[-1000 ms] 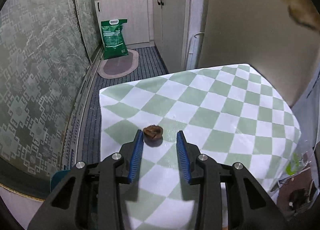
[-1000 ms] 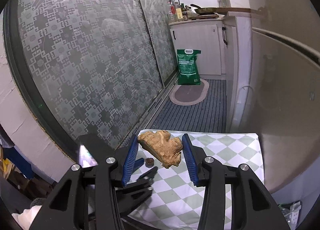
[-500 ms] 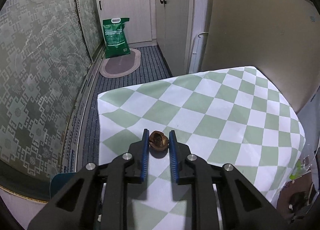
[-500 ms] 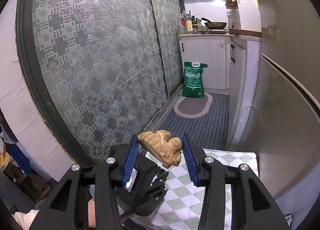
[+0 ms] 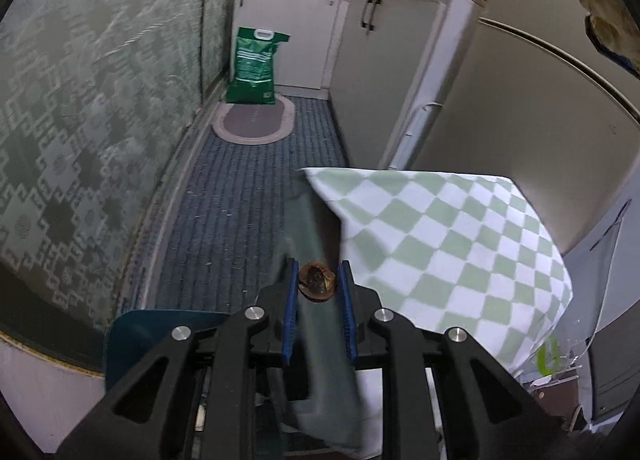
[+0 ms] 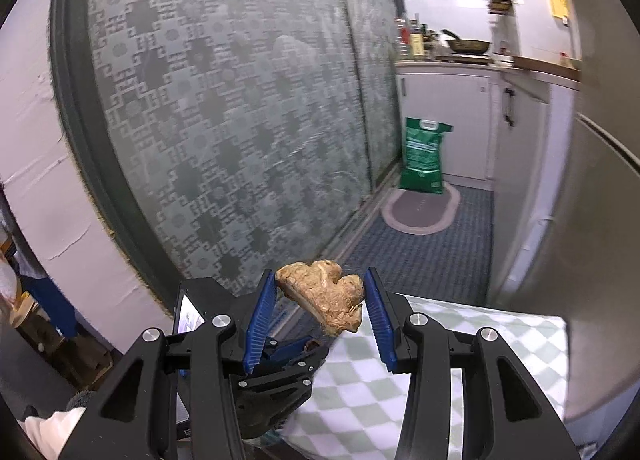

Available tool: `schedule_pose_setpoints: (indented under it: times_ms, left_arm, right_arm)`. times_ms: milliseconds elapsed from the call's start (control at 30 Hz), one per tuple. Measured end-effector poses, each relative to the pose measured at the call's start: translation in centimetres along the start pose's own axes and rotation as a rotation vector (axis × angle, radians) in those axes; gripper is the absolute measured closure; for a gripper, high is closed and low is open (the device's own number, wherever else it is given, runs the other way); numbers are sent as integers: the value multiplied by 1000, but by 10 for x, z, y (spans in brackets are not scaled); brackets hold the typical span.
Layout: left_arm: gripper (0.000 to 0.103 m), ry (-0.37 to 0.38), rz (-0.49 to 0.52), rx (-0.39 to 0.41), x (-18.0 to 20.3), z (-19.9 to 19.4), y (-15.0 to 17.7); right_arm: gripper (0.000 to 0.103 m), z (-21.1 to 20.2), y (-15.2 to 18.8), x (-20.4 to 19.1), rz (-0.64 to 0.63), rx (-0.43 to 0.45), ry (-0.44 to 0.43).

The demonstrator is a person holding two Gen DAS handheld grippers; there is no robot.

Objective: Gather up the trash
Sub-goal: 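Carry the shell and bread piece in both grippers over the bin, then open the left gripper over the bin, then open the right to drop the bread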

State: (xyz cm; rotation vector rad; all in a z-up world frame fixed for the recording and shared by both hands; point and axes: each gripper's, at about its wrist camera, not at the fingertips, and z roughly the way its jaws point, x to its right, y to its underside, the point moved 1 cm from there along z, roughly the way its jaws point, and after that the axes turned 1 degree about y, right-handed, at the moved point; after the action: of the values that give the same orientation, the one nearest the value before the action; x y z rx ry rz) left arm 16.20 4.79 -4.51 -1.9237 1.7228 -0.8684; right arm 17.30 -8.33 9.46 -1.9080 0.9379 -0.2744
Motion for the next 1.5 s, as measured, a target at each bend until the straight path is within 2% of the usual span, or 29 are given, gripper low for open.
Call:
schedule_pose_setpoints:
  times_ms: [200, 467, 733, 833, 1033, 1200, 1267, 1500]
  left_arm:
    - [82, -28, -33, -10, -37, -7, 10]
    - [82, -59, -46, -86, -71, 1, 43]
    - [82, -65, -56, -197, -95, 21, 81]
    - [82, -89, -56, -229, -107, 27, 94]
    - [81, -123, -91, -267, -136, 37, 107]
    - [81, -147, -95, -281, -155, 47, 112]
    - [74, -154, -105, -279, -160, 46, 113]
    - [74, -163, -110, -236, -171, 27, 106]
  right_arm:
    - [58, 29, 2, -35, -40, -38, -61]
    - [58, 70, 21, -61, -77, -125, -83]
    - [58, 94, 35, -64, -82, -181, -86]
    - [58, 101, 40, -62, -82, -199, -77]
    - [58, 121, 51, -62, -78, -242, -72]
    - [58, 137, 58, -67, -78, -277, -79]
    - [58, 149, 64, -70, -75, -304, -82]
    - [58, 178, 86, -79, -94, -377, -74]
